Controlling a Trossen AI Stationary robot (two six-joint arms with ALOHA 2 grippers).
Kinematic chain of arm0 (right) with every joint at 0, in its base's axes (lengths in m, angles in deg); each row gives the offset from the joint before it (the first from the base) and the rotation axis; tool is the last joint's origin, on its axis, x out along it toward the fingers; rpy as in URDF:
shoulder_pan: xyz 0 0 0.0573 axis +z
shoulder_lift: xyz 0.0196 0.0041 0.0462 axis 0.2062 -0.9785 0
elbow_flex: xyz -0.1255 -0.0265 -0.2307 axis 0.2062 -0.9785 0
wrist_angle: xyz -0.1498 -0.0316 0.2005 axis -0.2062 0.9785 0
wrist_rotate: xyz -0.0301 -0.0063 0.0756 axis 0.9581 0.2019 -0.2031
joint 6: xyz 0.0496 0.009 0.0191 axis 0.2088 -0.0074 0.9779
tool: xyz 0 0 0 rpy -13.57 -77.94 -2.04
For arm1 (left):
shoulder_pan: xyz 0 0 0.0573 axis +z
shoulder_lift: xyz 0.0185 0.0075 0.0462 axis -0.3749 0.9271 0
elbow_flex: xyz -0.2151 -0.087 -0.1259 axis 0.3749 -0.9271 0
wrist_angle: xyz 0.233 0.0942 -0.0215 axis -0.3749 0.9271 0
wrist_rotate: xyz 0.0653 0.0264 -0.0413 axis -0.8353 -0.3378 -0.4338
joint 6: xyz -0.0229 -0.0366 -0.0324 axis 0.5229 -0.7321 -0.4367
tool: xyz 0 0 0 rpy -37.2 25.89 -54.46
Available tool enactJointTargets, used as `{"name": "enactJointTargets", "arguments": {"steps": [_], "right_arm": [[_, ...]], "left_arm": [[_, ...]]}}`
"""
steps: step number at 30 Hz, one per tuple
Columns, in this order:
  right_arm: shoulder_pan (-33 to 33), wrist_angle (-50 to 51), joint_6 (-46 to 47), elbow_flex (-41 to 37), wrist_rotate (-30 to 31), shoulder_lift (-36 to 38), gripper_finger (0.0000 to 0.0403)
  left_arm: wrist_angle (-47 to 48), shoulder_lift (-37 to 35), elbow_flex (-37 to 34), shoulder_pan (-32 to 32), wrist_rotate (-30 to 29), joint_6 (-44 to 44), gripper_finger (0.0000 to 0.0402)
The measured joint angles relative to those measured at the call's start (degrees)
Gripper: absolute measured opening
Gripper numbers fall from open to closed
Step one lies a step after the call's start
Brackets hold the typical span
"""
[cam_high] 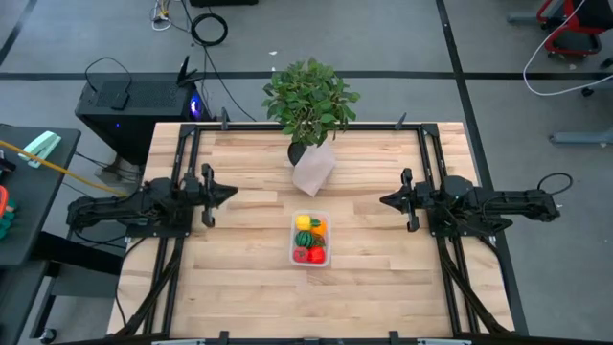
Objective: Pick and placing Produce into tupperware
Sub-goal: Return to Home Position
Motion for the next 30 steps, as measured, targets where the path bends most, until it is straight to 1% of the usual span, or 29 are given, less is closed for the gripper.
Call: {"name": "enactJointTargets", "arguments": {"steps": [2,5,13,24,30], "right_arm": [[0.0,0.0,0.0,0.0,0.0,0.0,0.002],[0.0,0.0,0.0,0.0,0.0,0.0,0.0021],[0.0,0.0,0.0,0.0,0.0,0.0,0.0021],[0.0,0.0,0.1,0.0,0.0,0.0,0.0021],[0.0,0.0,0.1,0.0,0.0,0.0,0.0021]], "left_arm": [[-2.1,0.0,0.0,0.0,-0.3,3.0,0.0036],[-2.1,0.0,0.0,0.0,-0.2,5.6,0.0034],[-2.3,0.0,0.0,0.0,-0.2,3.9,0.0023],[-2.3,0.0,0.0,0.0,-0.2,4.2,0.0038],[-2.3,0.0,0.0,0.0,-0.2,4.2,0.0034]]}}
